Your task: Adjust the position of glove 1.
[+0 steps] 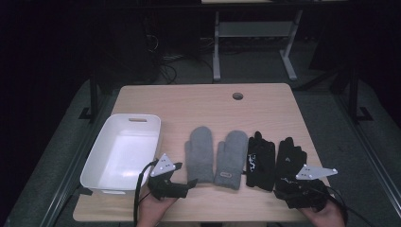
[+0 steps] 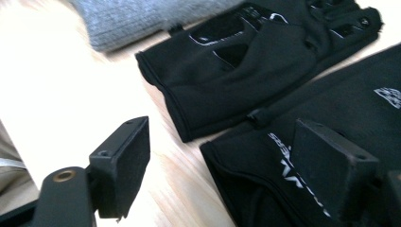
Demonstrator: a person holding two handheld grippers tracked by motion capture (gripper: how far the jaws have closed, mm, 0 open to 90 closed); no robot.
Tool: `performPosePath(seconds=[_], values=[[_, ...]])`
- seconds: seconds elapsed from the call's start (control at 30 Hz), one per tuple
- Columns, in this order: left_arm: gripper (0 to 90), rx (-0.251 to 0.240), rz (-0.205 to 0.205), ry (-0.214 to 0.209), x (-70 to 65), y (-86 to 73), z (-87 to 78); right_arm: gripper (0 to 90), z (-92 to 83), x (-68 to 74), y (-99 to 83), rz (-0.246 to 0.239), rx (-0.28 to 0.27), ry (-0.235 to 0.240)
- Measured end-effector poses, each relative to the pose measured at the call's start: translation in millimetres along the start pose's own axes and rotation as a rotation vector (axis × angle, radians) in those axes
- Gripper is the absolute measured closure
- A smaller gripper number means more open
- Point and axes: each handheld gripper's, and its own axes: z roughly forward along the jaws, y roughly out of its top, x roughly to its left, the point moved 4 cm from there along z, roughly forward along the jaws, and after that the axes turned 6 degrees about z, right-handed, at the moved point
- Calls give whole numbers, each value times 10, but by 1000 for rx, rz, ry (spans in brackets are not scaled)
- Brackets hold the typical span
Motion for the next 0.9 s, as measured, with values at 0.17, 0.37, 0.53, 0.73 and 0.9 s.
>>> performPosePath(seconds=[0.17, 0.37, 0.53, 0.73, 0.9], values=[[168, 2, -13, 7, 32, -30, -3, 208, -21, 4, 101, -1, -29, 42], [168, -1, -12, 14, 55, -43, -25, 228, 18, 68, 317, -65, 1, 55], [169, -17, -11, 27, 52, -25, -52, 227, 66, 100, 517, -93, 15, 77], [169, -22, -14, 22, 55, -17, -55, 224, 189, 139, 892, -157, 83, 94], [169, -11, -7, 13, 56, -26, -35, 223, 305, 169, 1168, -197, 112, 105]])
